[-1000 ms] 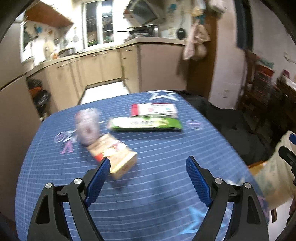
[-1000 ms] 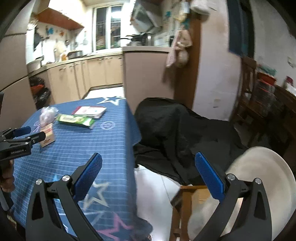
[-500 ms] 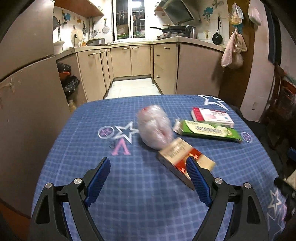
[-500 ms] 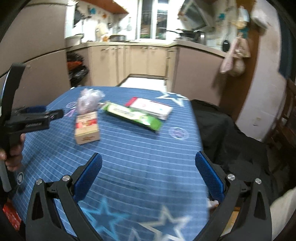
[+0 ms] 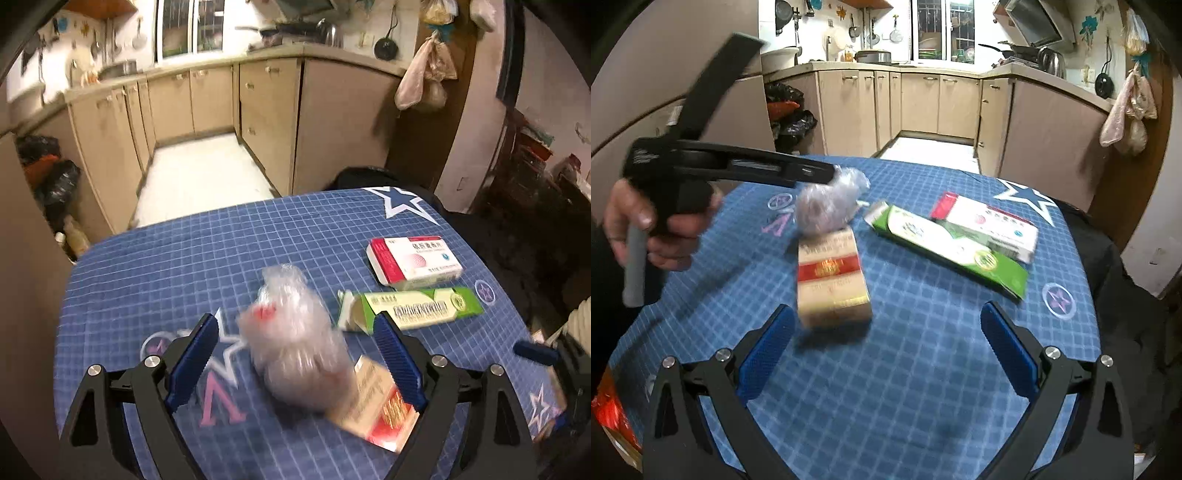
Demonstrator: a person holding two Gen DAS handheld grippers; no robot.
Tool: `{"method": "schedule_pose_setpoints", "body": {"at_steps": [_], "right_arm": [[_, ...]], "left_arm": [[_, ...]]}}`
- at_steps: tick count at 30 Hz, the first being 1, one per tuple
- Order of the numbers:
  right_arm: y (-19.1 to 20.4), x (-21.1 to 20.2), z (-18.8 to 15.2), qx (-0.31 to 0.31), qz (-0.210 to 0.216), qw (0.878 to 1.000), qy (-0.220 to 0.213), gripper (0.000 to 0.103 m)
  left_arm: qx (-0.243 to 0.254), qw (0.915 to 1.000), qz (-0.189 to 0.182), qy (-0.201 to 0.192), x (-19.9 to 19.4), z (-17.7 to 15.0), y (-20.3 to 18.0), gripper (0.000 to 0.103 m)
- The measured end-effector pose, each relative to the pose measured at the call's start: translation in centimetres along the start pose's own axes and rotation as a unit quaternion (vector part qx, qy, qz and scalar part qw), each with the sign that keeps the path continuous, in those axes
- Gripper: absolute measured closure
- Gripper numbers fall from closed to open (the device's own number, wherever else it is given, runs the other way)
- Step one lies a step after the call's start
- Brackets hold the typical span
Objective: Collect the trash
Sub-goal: 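Grasp the clear plastic bag with the left tool while the right grasps the gold cigarette box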
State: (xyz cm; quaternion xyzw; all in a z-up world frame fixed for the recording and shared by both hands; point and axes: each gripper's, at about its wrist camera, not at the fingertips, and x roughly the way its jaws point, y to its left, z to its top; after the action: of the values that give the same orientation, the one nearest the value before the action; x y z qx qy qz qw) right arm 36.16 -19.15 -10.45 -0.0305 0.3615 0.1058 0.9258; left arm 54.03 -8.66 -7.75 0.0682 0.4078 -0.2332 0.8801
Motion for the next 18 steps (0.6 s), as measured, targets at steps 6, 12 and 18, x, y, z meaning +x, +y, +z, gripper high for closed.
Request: {"method": "schedule_pose_setpoints", "body": {"at_steps": [6, 12, 18], "right_arm": [[1.6, 3.3, 1.4, -0.026, 0.029, 0.999, 0.033, 0.006], [3.4, 5.9, 2.1, -0.062, 0.027, 0.996, 0.058, 0.006], [3.7, 7.3, 1.4, -0.067, 0.032, 0.994, 0.083, 0.049]], "left_arm": [[0.007, 0.9980, -0.016, 0.060, 4.4, 1.2, 1.0, 0.017], [0.015, 0.9960, -0.009, 0.088, 6.5, 0.7, 1.4, 0.028], [0.013, 0.9966, -0.011, 0.081, 6.9, 0.1, 1.2, 0.047]]}}
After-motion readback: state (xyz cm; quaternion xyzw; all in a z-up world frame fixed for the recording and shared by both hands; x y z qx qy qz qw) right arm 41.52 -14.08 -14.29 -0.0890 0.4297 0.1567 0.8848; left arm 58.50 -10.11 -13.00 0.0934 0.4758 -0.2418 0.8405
